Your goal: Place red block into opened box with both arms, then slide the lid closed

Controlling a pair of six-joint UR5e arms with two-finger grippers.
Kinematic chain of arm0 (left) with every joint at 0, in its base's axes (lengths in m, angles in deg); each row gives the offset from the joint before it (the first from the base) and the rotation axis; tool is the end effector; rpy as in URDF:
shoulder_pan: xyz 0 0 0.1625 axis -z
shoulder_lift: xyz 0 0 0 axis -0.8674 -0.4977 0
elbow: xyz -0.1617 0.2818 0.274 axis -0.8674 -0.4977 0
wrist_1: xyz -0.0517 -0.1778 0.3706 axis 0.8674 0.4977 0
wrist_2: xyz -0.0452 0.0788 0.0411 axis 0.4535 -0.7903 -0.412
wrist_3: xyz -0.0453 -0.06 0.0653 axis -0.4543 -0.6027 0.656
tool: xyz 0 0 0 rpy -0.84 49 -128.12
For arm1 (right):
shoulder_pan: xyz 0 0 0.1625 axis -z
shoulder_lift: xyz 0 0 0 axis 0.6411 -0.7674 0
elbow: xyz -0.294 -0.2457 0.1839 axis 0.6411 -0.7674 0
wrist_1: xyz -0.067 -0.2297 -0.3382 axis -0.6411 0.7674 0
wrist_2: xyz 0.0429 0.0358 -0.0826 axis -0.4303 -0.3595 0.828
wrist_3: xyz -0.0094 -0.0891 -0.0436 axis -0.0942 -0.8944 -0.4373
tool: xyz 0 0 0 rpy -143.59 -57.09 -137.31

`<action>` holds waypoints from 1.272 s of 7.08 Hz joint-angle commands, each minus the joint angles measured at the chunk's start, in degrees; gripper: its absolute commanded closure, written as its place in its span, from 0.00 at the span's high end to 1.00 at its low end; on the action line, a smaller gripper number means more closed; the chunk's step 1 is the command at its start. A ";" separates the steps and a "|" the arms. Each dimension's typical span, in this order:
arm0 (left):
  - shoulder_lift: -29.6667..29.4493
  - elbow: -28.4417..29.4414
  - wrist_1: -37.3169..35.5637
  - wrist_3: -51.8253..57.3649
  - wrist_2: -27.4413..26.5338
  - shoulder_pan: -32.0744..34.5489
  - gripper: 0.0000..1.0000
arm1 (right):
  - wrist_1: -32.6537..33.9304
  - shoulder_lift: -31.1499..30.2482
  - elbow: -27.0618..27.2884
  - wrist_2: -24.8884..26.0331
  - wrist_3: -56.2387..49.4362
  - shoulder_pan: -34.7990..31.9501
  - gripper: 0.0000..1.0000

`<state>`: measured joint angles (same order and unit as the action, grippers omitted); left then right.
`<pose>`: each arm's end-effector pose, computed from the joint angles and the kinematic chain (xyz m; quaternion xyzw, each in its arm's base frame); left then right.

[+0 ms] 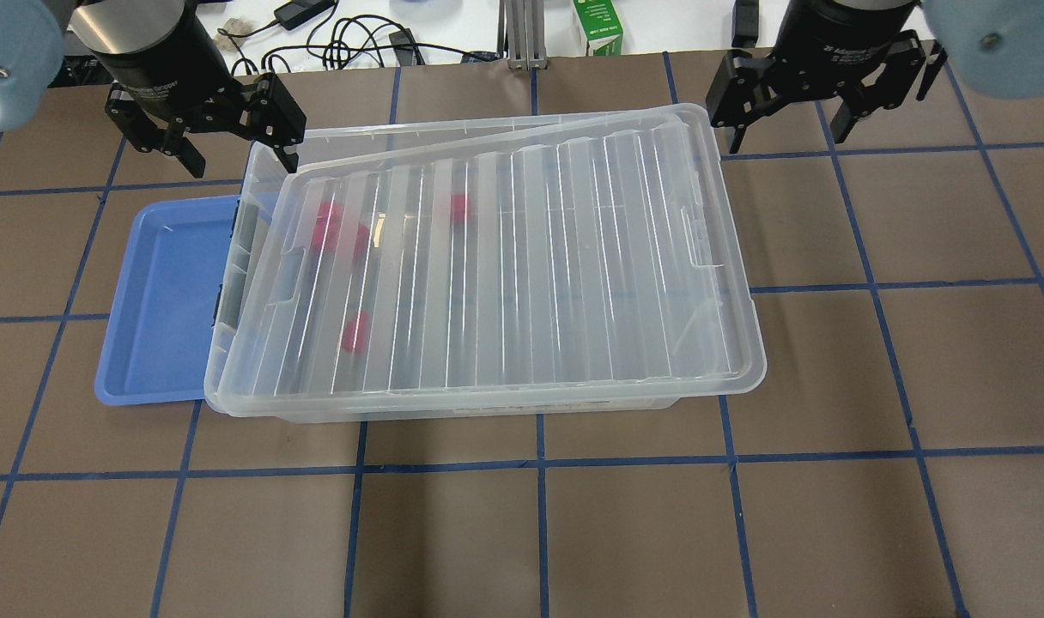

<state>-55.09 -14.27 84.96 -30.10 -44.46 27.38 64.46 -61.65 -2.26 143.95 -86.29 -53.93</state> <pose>-0.1094 -0.5381 0.4989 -0.0019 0.9999 -0.0116 0.0049 0.1629 -0.5084 0.5249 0.0170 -0.9989 0.0383 0.0218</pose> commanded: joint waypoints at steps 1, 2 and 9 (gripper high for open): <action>0.57 0.11 0.01 0.03 -0.10 0.01 1.00 | 0.70 -0.34 0.38 -1.64 0.36 -1.38 1.00; 0.92 0.02 0.01 0.03 -0.10 0.01 1.00 | 0.70 -0.43 0.38 -1.73 0.44 -1.46 1.00; 1.71 -0.33 0.01 0.03 -0.02 0.01 1.00 | 0.79 -0.34 0.56 -1.56 0.45 -1.38 1.00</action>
<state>-53.47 -14.55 84.97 -30.07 -44.44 27.39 65.18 -61.99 -1.77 142.39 -85.80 -55.32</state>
